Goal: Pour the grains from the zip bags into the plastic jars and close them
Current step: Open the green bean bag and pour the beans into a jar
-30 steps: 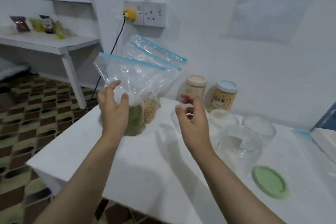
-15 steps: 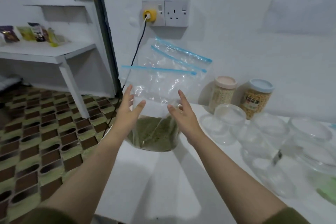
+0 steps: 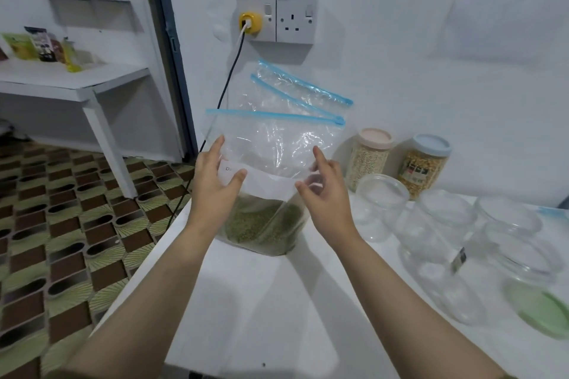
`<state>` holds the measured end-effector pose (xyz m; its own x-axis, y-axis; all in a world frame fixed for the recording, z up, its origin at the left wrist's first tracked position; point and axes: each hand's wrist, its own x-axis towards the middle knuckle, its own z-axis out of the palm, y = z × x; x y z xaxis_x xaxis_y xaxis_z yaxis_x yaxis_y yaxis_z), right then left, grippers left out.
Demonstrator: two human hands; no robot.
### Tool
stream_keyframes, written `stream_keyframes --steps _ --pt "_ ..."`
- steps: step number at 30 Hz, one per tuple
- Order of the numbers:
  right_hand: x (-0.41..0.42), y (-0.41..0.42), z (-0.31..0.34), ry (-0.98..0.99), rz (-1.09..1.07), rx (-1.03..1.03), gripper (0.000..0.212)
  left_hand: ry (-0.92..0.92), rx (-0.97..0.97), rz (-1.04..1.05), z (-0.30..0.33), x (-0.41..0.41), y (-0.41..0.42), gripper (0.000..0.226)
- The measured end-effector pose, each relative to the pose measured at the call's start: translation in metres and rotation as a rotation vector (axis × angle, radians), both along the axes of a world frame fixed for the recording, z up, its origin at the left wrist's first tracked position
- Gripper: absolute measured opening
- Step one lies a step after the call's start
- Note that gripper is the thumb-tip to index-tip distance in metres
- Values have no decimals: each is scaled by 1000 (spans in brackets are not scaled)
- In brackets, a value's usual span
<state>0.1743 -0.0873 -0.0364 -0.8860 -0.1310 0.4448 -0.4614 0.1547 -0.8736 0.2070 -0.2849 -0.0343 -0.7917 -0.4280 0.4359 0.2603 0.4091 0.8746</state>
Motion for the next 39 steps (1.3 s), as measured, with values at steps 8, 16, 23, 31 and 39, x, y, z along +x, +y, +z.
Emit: stream_keyframes --steps 8,16,23,31,39 --pt "35 67 7 9 -42 -56 67 -16 95 -69 9 37 67 69" --pt "82 149 10 27 -93 -103 60 -10 147 -76 5 78 152 64" --pt "113 176 4 47 -20 -67 67 -25 143 78 -3 109 180 59" --pt "108 176 22 44 9 -56 78 -33 -131 244 -9 116 183 63" --pt "111 154 60 172 30 -190 46 138 -222 220 0 112 193 46"
